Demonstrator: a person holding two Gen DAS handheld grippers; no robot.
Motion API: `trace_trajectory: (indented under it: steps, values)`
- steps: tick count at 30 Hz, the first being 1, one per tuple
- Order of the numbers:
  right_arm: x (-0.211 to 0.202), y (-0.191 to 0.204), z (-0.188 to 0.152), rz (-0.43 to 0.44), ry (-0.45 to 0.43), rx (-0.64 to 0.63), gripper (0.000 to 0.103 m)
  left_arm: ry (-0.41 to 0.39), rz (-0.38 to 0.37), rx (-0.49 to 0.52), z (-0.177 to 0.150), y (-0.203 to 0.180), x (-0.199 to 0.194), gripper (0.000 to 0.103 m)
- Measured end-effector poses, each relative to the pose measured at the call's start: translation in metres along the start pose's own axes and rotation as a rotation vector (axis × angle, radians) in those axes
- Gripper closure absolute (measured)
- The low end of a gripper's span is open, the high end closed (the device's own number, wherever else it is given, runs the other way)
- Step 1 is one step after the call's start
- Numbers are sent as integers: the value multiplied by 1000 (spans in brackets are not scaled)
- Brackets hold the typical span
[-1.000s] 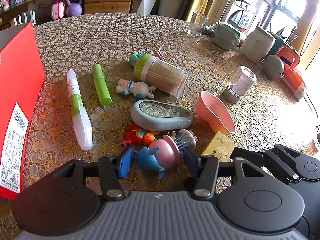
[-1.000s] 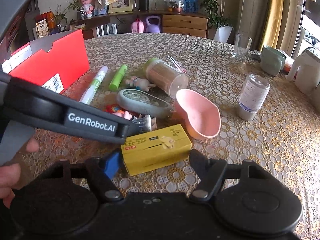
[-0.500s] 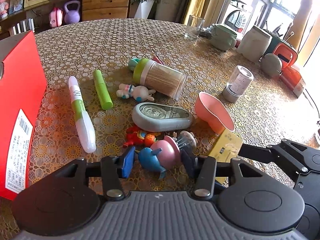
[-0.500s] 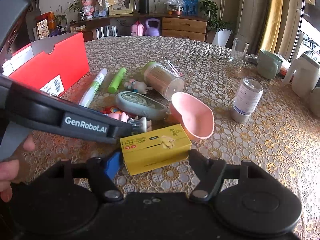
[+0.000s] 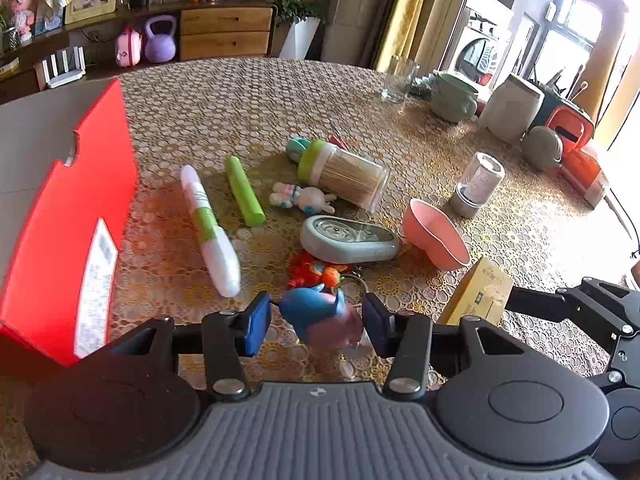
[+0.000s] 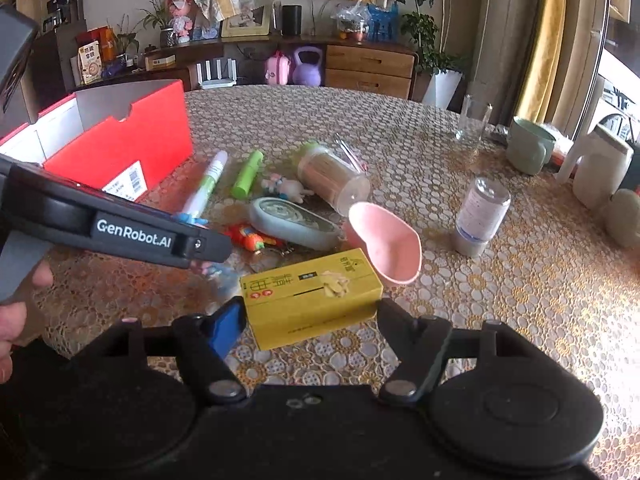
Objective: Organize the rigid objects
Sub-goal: 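Close the left tool on the pig figurine while the right tool grasps the yellow box, then carry both items over the red box and open both tools to drop them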
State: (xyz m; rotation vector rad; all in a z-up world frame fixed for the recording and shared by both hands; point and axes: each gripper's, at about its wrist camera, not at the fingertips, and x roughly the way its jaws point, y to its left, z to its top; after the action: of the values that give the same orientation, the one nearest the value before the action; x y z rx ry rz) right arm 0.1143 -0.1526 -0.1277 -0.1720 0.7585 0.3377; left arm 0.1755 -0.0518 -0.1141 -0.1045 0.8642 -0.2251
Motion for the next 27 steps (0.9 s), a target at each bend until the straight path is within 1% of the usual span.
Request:
trace_trajectory:
  steps: [1,2,3,5,6,8,12,14,21,27]
  values:
    - [-2,2,2,7,-3,-1,32,-10,-8,-8,0,3,-4,67]
    - [-5,4,4,11,-7,-5,32,-11,-23,-16,1,5,-9,68]
    - [-8,7,5,11,-13,-14,32,-13,-24,-19,1,6,-12,68]
    - [-10,12,8,2,-20,-32,32,-28,7,6,1,6,-17,68]
    - [-10,14,9,-1,-22,-38,32,-29,11,10,1,8,-18,68]
    - [-12,16,9,-8,-20,-38,32,-19,16,-5,0,14,-16,68]
    - [-18,19,12,-3,-21,-44,32,-40,14,-15,0,22,-27,68]
    - [-22,22,17,1,-25,-55,32,-60,-4,-13,2,23,-37,68]
    - [-34,38,46,48,-60,-86,32,-114,-12,-33,19,40,-75,68]
    - [-38,58,79,117,-87,-109,32,-155,17,-58,37,66,-105,68]
